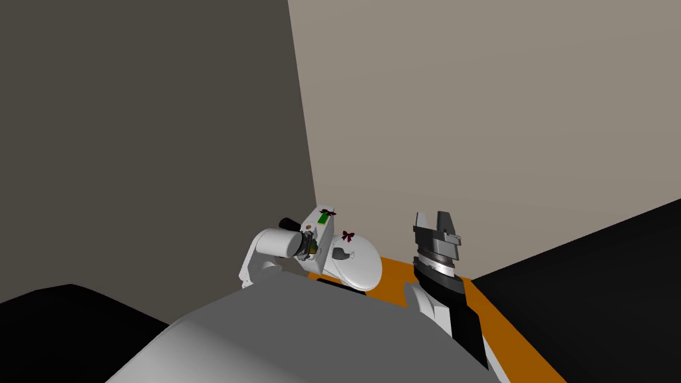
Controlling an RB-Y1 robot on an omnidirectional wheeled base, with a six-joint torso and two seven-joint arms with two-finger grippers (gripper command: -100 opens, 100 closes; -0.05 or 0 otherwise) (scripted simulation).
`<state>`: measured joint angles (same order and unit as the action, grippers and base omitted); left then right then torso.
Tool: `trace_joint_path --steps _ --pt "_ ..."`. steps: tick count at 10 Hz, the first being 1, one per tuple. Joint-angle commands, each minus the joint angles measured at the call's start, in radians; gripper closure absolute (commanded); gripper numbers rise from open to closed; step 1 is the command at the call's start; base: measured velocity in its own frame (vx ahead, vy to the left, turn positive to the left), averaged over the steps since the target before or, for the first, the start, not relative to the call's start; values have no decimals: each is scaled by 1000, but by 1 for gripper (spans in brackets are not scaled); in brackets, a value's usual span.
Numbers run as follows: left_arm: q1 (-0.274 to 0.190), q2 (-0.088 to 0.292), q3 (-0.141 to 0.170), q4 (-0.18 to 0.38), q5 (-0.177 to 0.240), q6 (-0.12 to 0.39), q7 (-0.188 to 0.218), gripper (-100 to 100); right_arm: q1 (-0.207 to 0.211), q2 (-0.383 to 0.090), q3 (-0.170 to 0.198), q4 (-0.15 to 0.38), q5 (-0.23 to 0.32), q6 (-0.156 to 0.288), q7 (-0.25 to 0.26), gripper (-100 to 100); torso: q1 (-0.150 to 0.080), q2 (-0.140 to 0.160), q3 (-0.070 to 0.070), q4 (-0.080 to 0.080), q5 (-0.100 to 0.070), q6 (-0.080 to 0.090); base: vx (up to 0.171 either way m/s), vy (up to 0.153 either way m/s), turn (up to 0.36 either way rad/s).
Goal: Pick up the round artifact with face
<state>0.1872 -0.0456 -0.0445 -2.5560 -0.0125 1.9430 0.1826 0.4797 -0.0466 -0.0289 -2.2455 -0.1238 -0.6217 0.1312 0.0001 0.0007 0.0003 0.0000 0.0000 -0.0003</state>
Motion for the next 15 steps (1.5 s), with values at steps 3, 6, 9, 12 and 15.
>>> trace_joint_path --steps 3,6,9,12,15 --pt "-9 -1 3 48 1 -40 -2 -100 0 0 0 0 0 0 0 0 1 -1 0 0 0 0 -13 -2 8" --pt "-10 0 3 49 1 -45 -3 100 0 0 0 0 0 0 0 0 1 -2 -2 -1 1 0 0 0 0" --pt "-11 0 3 49 1 -45 -3 0 0 0 0 0 0 0 0 0 1 -3 -2 -2 1 0 0 0 0" --pt "2 0 -1 -10 0 8 0 100 0 0 0 0 0 0 0 0 1 -3 -2 -2 1 -1 15 2 -9" --pt "3 0 -4 -43 -3 38 3 100 0 0 0 0 0 0 0 0 0 -2 -2 -1 1 -1 10 1 -7"
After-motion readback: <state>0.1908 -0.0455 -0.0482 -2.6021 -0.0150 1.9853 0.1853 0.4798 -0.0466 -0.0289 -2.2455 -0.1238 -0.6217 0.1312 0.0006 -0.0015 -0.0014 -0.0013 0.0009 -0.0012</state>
